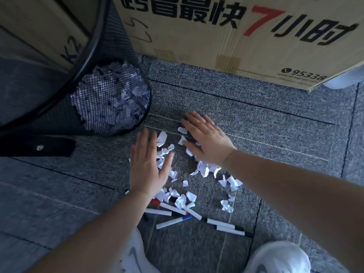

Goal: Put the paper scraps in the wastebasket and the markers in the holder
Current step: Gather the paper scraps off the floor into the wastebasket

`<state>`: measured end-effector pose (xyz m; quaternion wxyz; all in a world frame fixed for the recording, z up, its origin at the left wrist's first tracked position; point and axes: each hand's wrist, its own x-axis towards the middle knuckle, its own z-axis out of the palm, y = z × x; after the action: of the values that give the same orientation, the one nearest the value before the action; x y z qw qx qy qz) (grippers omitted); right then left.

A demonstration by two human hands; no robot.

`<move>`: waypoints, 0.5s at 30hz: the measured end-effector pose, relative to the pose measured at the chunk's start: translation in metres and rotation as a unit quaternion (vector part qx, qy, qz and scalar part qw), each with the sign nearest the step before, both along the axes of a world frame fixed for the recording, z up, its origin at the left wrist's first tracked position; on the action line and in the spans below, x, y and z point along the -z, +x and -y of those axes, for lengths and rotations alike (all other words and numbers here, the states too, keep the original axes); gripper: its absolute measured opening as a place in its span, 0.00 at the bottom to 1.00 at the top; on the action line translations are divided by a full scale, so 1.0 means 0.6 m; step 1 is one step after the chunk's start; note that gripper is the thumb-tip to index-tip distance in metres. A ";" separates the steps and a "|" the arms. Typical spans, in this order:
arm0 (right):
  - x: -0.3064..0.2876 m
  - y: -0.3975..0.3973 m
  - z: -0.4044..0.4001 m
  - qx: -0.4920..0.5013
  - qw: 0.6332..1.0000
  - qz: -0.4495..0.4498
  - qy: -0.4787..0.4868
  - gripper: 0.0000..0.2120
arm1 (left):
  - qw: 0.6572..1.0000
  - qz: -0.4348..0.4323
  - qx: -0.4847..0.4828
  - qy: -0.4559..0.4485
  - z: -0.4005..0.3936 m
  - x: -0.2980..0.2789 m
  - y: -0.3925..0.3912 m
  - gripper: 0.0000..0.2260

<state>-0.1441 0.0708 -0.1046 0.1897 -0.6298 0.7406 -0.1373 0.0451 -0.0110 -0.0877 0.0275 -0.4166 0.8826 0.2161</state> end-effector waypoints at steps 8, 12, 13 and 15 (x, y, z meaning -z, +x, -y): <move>-0.017 0.017 -0.055 -0.189 0.979 -0.020 0.071 0.34 | 0.971 0.054 0.226 0.061 -0.009 0.000 0.021 0.39; -0.037 -0.002 -0.137 -0.237 0.966 -0.026 0.099 0.43 | 0.951 0.047 0.300 0.067 -0.015 -0.001 0.054 0.49; -0.038 -0.006 -0.157 -0.250 0.962 -0.036 0.105 0.45 | 0.946 0.052 0.314 0.066 -0.019 -0.002 0.055 0.52; -0.034 -0.011 -0.193 -0.276 0.952 -0.058 0.115 0.47 | 0.940 0.067 0.328 0.057 -0.030 -0.003 0.055 0.55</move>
<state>-0.1508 0.1864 -0.0840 0.2479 -0.7906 0.5582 0.0437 0.0780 0.0068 -0.0859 0.1801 -0.1150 0.9526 0.2167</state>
